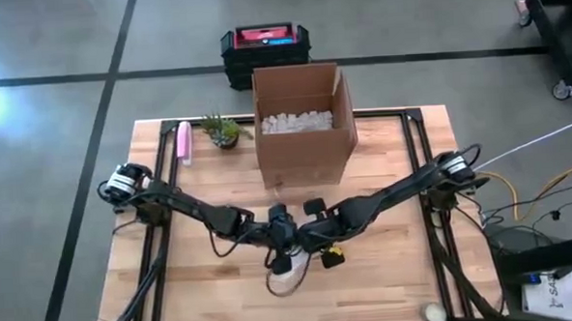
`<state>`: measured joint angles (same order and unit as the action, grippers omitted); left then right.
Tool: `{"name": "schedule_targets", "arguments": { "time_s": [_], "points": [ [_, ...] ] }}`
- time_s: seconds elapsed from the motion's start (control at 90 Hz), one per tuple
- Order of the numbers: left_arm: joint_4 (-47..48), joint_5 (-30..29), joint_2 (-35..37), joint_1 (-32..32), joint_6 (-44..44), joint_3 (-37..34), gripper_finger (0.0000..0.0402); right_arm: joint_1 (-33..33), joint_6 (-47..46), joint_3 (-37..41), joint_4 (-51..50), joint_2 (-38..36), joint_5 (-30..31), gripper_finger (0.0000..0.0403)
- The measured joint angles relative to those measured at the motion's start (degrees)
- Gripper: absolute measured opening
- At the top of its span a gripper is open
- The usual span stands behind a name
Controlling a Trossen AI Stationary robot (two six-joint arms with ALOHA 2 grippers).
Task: Wrap mug
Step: Wrap the orange patterned mug using the bubble wrap
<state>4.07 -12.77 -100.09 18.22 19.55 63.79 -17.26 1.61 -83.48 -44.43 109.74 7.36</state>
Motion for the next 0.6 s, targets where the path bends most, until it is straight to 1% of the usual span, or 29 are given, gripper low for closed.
{"name": "schedule_targets", "arguments": {
  "time_s": [0.156, 0.411, 0.5, 0.6],
  "points": [
    [0.1, 0.2, 0.3, 0.0, 0.0, 0.0, 0.0000, 0.0, 0.2, 0.1, -0.2, -0.4, -0.3, 0.0008],
    [-0.3, 0.5, 0.4, -0.3, 1.0, 0.2, 0.0000, -0.7, -1.1, 0.0, -1.0, -7.2, -0.9, 0.0008],
    [-0.3, 0.5, 0.4, -0.3, 0.9, 0.2, 0.0000, -1.0, -1.2, -0.3, 0.2, -8.8, -1.4, 0.0008],
    [-0.2, 0.5, 0.4, -0.3, 0.9, 0.2, 0.0000, -1.4, -2.0, 0.5, 3.2, -7.9, -1.8, 0.0008]
  ]
}}
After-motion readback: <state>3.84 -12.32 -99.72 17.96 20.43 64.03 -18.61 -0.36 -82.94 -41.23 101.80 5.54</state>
